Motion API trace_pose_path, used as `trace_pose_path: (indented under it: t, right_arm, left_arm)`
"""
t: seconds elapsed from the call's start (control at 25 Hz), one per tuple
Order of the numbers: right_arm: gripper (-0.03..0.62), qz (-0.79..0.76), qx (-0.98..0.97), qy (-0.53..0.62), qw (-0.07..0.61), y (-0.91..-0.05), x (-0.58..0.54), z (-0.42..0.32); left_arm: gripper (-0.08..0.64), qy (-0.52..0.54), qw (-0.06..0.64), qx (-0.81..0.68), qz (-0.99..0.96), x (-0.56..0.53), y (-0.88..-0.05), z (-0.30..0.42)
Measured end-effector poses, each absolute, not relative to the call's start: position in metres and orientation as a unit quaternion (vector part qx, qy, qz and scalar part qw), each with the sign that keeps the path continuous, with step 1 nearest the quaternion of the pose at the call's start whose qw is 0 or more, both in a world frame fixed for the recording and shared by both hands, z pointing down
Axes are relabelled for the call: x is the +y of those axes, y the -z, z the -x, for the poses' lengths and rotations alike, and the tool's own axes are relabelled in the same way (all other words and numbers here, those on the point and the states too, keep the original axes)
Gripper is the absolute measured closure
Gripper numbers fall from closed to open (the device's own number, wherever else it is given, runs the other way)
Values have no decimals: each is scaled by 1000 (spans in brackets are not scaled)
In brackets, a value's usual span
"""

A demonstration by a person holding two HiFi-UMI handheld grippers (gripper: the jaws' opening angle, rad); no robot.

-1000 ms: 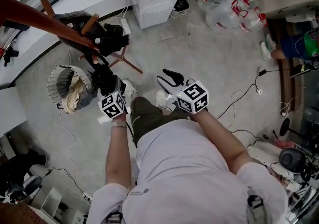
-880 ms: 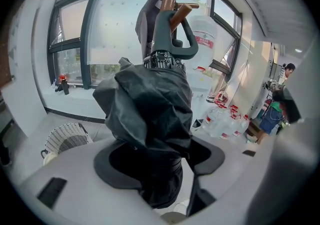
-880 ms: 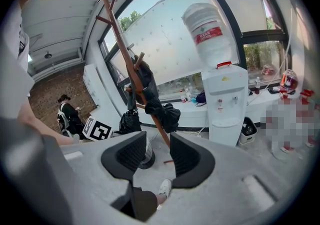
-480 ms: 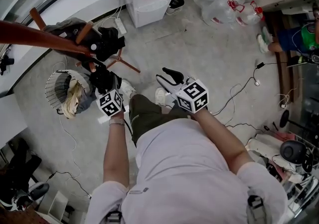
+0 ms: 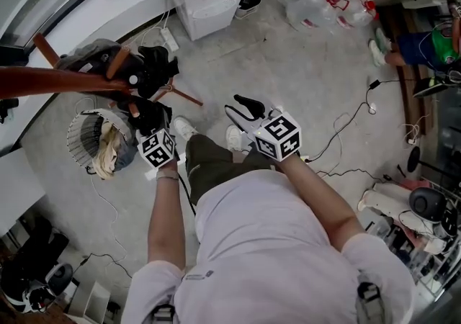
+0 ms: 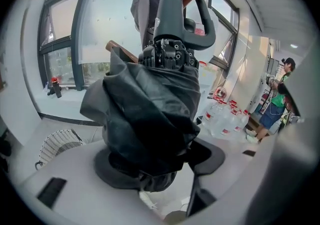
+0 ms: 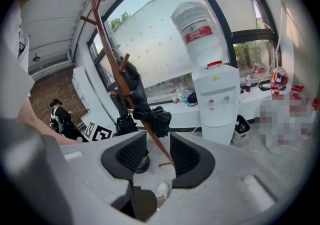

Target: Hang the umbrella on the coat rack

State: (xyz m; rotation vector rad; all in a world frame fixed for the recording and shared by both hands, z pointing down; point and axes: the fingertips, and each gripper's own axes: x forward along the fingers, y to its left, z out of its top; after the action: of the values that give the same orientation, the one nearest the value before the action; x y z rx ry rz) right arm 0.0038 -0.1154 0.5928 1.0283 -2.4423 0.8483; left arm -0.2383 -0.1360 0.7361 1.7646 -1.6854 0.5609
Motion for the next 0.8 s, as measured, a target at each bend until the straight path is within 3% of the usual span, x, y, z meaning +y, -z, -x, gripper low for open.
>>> trace_pose_path:
  t: [0.8]
  right_arm:
    - [448, -381, -854, -306, 175, -595, -132, 2]
  left_arm:
    - [299, -230, 323, -631, -667, -162, -747, 249]
